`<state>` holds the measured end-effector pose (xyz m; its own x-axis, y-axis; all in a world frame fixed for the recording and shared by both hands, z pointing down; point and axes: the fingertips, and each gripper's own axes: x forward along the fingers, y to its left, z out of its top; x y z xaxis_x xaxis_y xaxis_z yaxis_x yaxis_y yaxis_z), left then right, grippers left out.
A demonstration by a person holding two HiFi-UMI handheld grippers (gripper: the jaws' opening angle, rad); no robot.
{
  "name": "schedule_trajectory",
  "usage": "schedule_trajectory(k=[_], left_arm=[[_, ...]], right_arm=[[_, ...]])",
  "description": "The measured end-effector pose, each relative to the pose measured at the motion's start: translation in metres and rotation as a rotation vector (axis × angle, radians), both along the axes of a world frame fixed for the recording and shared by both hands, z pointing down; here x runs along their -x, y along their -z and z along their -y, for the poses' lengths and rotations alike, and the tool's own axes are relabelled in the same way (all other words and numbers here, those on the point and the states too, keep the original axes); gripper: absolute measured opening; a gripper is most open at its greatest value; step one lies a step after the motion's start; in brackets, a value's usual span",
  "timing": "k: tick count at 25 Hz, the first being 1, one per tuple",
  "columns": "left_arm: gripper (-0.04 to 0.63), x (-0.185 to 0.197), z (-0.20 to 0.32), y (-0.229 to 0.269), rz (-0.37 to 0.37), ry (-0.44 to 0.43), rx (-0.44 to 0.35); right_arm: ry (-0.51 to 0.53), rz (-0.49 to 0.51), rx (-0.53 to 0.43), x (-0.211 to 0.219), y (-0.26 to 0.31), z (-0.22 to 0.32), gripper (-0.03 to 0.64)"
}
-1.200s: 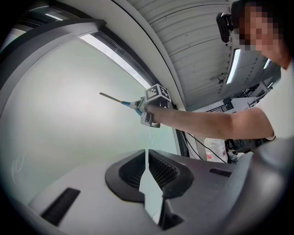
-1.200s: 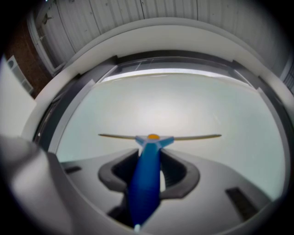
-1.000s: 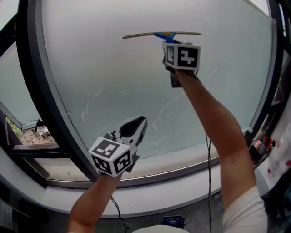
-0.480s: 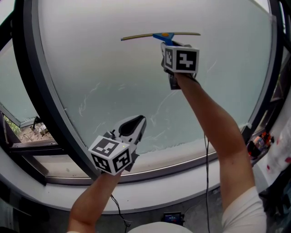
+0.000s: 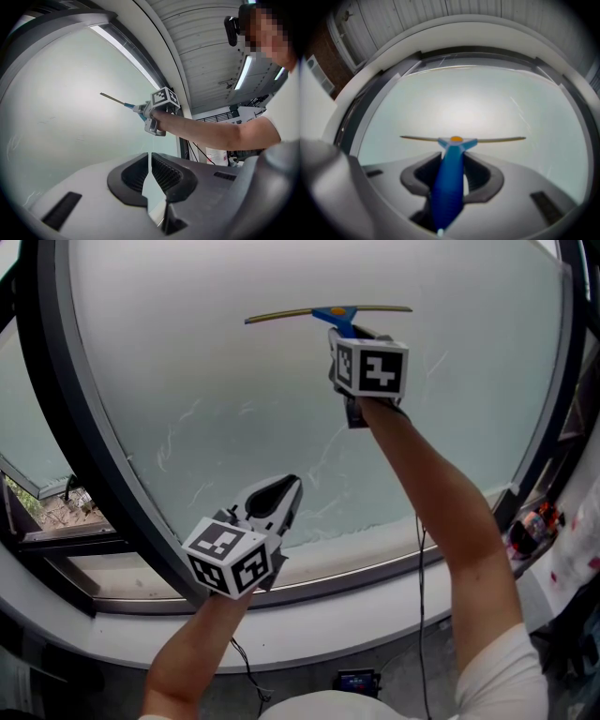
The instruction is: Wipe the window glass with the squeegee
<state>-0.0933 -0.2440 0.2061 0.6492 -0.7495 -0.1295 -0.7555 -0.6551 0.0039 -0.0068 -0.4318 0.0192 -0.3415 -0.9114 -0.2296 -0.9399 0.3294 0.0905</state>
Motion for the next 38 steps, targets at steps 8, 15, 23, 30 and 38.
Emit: schedule_trajectory(k=[8, 15, 23, 30, 38], left_arm=[[0.046, -0.003, 0.001, -0.012, -0.014, -0.009, 0.029], [0.046, -0.003, 0.003, -0.022, -0.025, -0.008, 0.05], [0.046, -0.002, 0.006, -0.033, -0.027, -0.01, 0.072], [0.046, -0.001, 0.008, -0.037, -0.03, -0.007, 0.082], [0.046, -0.003, 0.007, -0.047, -0.033, -0.011, 0.1]], right_arm=[[-0.001, -0.008, 0.011, 0.0, -0.018, 0.0, 0.15], [0.003, -0.013, 0.026, 0.001, -0.036, 0.002, 0.15], [0.01, -0.004, 0.029, 0.002, -0.051, 0.002, 0.15], [0.012, -0.006, 0.039, 0.002, -0.063, 0.001, 0.15], [0.014, -0.021, 0.06, 0.001, -0.085, 0.0, 0.15]])
